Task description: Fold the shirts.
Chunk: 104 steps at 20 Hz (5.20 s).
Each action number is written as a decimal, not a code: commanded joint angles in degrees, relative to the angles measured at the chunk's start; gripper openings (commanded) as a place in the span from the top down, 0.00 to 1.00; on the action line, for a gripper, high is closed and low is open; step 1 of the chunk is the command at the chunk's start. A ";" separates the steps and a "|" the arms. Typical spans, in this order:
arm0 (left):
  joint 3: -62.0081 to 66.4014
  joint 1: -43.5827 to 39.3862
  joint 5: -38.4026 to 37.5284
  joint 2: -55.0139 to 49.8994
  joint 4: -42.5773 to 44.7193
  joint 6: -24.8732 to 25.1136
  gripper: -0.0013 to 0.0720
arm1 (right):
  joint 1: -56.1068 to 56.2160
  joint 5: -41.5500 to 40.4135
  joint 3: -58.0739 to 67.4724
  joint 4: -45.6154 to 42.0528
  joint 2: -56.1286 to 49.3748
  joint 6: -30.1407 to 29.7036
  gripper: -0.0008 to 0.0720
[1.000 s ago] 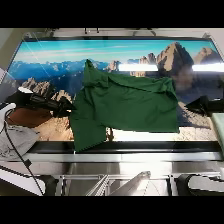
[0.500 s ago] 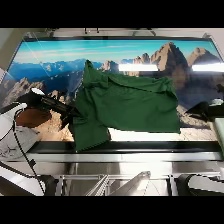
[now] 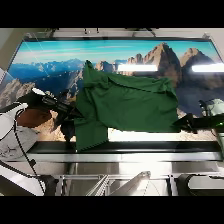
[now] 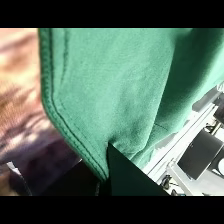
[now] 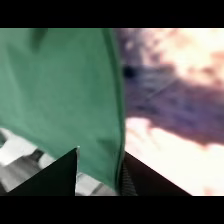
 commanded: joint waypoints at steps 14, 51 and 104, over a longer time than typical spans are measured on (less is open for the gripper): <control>4.15 14.73 -25.97 27.30 -26.60 5.55 0.96 | -1.57 16.28 18.93 29.64 32.83 0.24 0.95; 55.98 8.66 0.00 -22.69 -17.99 1.44 0.95 | 15.82 -21.20 30.86 39.08 -11.80 -11.80 0.96; -18.18 19.08 -7.91 22.47 10.84 -8.61 0.58 | 7.43 -11.67 -8.57 1.86 10.14 4.85 0.96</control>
